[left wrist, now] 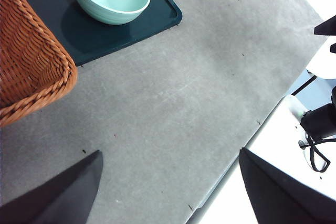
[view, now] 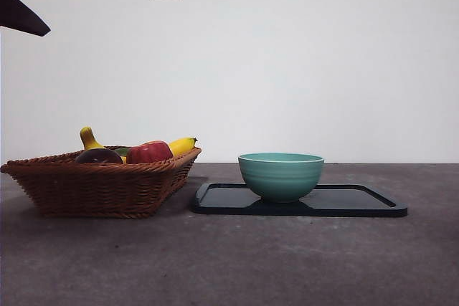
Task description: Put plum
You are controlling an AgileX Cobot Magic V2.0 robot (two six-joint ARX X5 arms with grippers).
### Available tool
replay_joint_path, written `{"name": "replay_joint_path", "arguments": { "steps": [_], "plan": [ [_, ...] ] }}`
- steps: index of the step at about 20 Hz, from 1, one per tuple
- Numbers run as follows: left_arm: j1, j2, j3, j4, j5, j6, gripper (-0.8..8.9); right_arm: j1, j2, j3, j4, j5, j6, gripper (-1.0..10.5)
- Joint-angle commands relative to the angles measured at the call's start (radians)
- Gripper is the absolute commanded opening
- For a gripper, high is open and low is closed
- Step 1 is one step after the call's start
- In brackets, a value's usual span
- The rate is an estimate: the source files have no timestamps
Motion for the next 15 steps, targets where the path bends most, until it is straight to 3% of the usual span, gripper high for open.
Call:
{"name": "replay_joint_path", "arguments": {
  "steps": [1, 4, 7, 15],
  "plan": [
    [-0.004, 0.005, 0.017, 0.015, 0.008, 0.013, 4.06, 0.005, 0.010, 0.005, 0.023, 0.029, 0.086, 2.3],
    [-0.004, 0.005, 0.017, 0.017, 0.008, 0.013, 4.06, -0.006, 0.068, 0.015, 0.104, 0.057, 0.140, 2.3],
    [-0.004, 0.005, 0.017, 0.021, 0.008, 0.013, 4.06, -0.055, 0.209, 0.083, 0.153, 0.056, 0.139, 2.7],
    [-0.004, 0.005, 0.017, 0.019, 0.008, 0.027, 4.06, -0.197, 0.710, 0.393, 0.187, 0.056, 0.016, 3.1]
  ]
}}
